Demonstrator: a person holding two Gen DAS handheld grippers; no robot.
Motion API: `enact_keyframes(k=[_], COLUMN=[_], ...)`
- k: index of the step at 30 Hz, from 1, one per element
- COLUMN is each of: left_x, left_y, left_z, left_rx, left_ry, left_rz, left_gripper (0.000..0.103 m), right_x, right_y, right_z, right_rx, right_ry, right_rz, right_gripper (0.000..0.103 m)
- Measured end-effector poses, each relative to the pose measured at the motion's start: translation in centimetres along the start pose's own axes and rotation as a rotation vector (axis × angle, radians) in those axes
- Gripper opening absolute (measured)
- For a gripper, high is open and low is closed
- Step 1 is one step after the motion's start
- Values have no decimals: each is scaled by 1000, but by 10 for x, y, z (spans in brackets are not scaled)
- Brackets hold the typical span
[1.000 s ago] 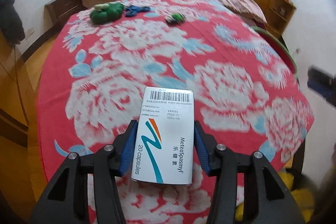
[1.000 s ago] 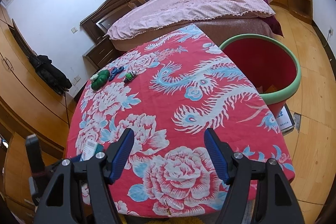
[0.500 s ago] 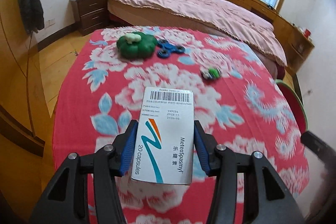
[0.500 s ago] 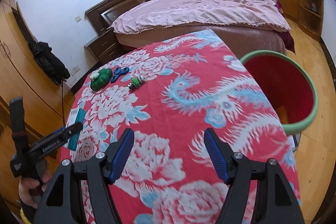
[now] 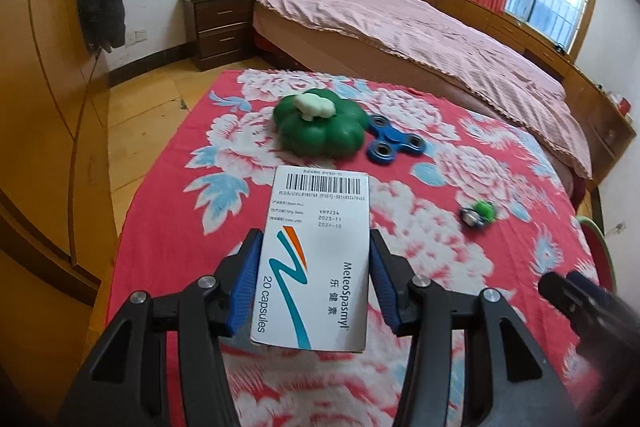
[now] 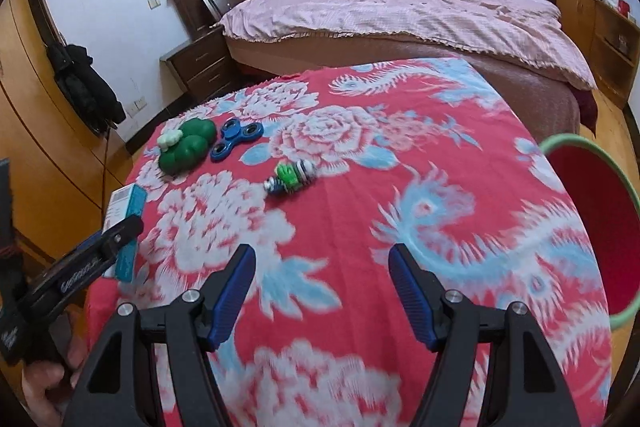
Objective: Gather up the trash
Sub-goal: 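Grasp the green-and-purple figure toy with the right tool while the left tool holds the box, then carry the medicine box and figure toy over the red bucket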
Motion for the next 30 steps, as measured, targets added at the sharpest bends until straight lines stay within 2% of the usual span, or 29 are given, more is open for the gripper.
enact_keyframes(k=[9,16,22,24,25,30], left_x=[5,9,12,13,13,15], left_y=[8,6,4,3,3,3], left_z=[18,20,24,24,24,26], left_rx=[-37,-22,-8,-6,-6,-7], left_ry=[-28,-25,-6,-3,-4,-1], left_rz=[0,0,-2,-4,-4,0], left_gripper=[52,52,52,52,52,52], right_x=[-14,-21,-24,-23,-22,-21], right_y=[22,27,32,35,36,37], right_z=[61,84,91,92,93,91], right_rx=[30,49,59,65,71,71], right_ry=[34,30,21,12,10,6], right_rz=[-87,-108,-134,-153,-165,-173], right_gripper=[72,71,62,57,51,50])
Point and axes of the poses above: each gripper's, at about its wrist camera, not at the fingertips, and z roughly the way its jaws point, y to its left, x to its underside, the point moved 5 cm from there along z, roughly the way its jaws point, and after that the axes turned 10 degrees about -y, right-handed, at the moved point
